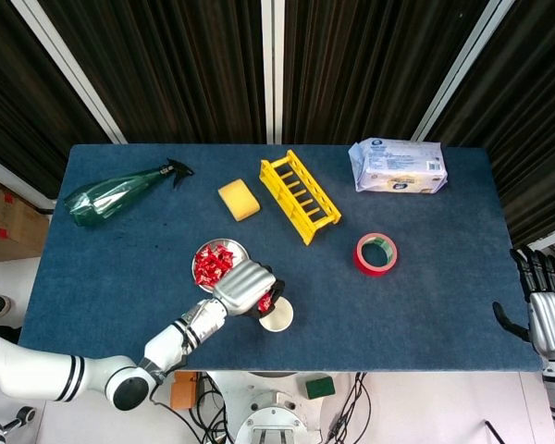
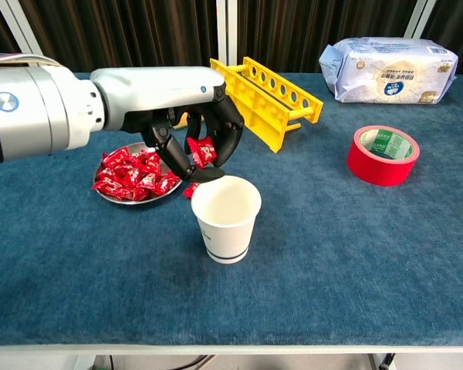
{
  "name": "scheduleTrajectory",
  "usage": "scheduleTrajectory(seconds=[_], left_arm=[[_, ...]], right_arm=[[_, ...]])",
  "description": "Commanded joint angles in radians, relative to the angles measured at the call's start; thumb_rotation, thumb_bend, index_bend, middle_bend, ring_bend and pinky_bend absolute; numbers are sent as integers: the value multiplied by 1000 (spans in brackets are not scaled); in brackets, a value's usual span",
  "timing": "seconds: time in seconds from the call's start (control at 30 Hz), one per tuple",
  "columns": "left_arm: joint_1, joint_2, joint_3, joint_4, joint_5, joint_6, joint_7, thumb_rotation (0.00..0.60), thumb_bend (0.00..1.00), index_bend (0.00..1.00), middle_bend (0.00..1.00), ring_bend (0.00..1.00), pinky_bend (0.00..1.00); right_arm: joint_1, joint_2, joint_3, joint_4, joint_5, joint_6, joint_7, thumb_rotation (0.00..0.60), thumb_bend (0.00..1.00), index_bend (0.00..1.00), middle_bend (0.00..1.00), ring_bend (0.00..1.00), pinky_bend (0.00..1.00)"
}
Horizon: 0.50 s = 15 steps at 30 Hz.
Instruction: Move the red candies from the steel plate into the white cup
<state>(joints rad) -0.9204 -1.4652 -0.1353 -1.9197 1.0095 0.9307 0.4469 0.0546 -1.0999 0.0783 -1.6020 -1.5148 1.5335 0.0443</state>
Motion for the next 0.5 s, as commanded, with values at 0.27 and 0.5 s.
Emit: scheduleTrajectory(seconds=[0.27, 0.5], left_arm=[[-9, -51, 7, 5, -31, 5, -3, 600, 347, 682, 654, 449, 511], [-14, -63, 18, 16, -21, 2, -1, 600, 346, 607, 590, 415, 510]], right_arm=[[-6, 2, -2, 0, -10, 13, 5, 600, 301, 0, 0, 0, 0], [-9, 2, -3, 2, -16, 19, 10, 600, 301, 0, 0, 0, 0]])
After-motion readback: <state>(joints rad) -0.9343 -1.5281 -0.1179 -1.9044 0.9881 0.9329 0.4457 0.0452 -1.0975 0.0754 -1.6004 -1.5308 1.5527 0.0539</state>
